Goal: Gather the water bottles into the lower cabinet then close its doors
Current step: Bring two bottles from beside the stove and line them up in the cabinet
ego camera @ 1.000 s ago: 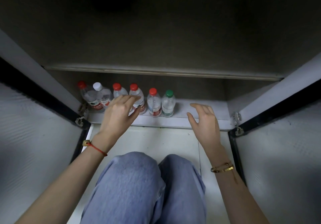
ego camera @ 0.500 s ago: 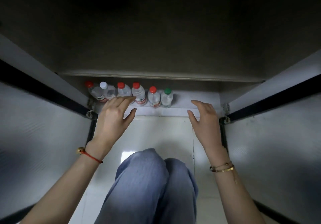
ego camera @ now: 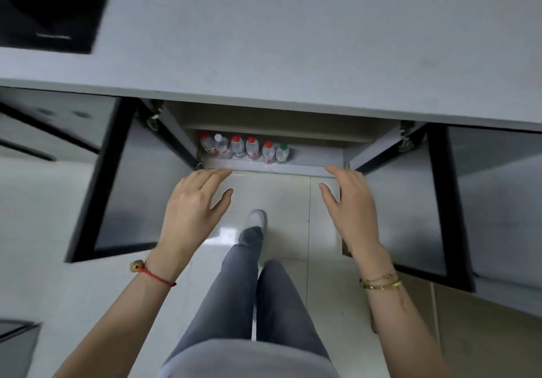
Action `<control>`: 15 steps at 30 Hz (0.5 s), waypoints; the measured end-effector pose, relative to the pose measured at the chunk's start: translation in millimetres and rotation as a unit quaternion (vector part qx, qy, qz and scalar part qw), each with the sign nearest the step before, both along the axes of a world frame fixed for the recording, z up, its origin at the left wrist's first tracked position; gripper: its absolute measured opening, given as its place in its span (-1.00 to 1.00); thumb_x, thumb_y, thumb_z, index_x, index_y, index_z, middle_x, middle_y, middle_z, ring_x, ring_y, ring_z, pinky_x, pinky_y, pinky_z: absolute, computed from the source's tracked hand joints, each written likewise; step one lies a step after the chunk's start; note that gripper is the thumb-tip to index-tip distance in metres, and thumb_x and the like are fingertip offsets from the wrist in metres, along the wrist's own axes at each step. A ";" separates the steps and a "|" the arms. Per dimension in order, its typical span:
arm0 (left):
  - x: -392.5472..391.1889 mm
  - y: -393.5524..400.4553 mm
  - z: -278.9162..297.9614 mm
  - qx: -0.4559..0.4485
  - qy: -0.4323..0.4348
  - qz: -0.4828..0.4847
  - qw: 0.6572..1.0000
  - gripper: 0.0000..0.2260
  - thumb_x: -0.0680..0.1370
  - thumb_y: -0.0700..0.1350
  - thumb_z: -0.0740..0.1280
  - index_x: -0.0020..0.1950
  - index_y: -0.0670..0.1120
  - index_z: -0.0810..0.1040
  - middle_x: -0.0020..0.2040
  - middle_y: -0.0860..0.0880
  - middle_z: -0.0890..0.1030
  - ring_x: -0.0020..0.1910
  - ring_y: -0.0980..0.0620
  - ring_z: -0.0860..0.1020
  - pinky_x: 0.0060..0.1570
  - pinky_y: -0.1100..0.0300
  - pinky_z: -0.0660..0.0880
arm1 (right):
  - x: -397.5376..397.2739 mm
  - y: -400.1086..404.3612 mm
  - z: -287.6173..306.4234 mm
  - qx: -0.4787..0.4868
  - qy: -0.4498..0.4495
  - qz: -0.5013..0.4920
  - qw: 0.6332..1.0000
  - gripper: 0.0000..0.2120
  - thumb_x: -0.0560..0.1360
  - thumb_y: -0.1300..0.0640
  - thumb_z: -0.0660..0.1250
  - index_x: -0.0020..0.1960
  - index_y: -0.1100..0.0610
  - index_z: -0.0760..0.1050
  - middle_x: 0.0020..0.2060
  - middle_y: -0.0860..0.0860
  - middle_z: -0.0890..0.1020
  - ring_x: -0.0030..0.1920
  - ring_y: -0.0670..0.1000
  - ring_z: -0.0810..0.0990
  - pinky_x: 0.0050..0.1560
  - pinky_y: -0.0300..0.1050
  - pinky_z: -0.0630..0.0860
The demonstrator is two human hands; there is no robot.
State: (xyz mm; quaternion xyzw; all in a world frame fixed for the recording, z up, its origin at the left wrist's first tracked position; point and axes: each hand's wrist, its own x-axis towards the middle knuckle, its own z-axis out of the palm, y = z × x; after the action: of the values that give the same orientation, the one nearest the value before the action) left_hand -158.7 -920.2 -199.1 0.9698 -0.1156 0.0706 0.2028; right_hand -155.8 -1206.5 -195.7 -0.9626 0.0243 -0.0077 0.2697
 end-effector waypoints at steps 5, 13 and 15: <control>-61.9 21.1 87.2 -0.015 -0.024 0.046 0.999 -0.73 0.57 -0.11 0.37 0.24 -0.13 0.59 0.10 -0.07 0.66 0.05 -0.08 0.60 0.04 0.04 0.53 | -53.1 17.3 81.4 0.001 -0.031 0.041 0.999 -0.67 0.54 0.12 0.35 0.29 0.13 0.50 0.14 0.03 0.60 0.21 0.01 0.49 0.24 -0.10 0.44; -139.4 51.3 142.1 -0.027 -0.039 0.137 0.989 -0.73 0.55 -0.12 0.40 0.24 -0.11 0.60 0.07 -0.06 0.66 0.07 -0.07 0.59 0.07 0.02 0.53 | -93.0 42.0 127.6 0.006 -0.062 0.094 0.994 -0.69 0.54 0.12 0.35 0.27 0.13 0.51 0.12 0.05 0.61 0.19 0.05 0.52 0.22 -0.09 0.43; -153.7 58.4 147.2 -0.033 -0.042 0.163 0.985 -0.74 0.54 -0.14 0.42 0.23 -0.10 0.61 0.06 -0.06 0.66 0.06 -0.07 0.59 0.05 0.02 0.54 | -93.3 52.9 132.5 0.012 -0.069 0.115 0.991 -0.70 0.54 0.12 0.36 0.26 0.13 0.51 0.11 0.05 0.61 0.18 0.03 0.51 0.20 -0.13 0.42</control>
State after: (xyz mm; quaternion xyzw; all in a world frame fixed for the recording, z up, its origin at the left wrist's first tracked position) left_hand -312.4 -861.9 -51.9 0.9647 0.0382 0.1476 0.2148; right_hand -249.2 -1153.7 -63.2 -0.9528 -0.1047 -0.0426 0.2819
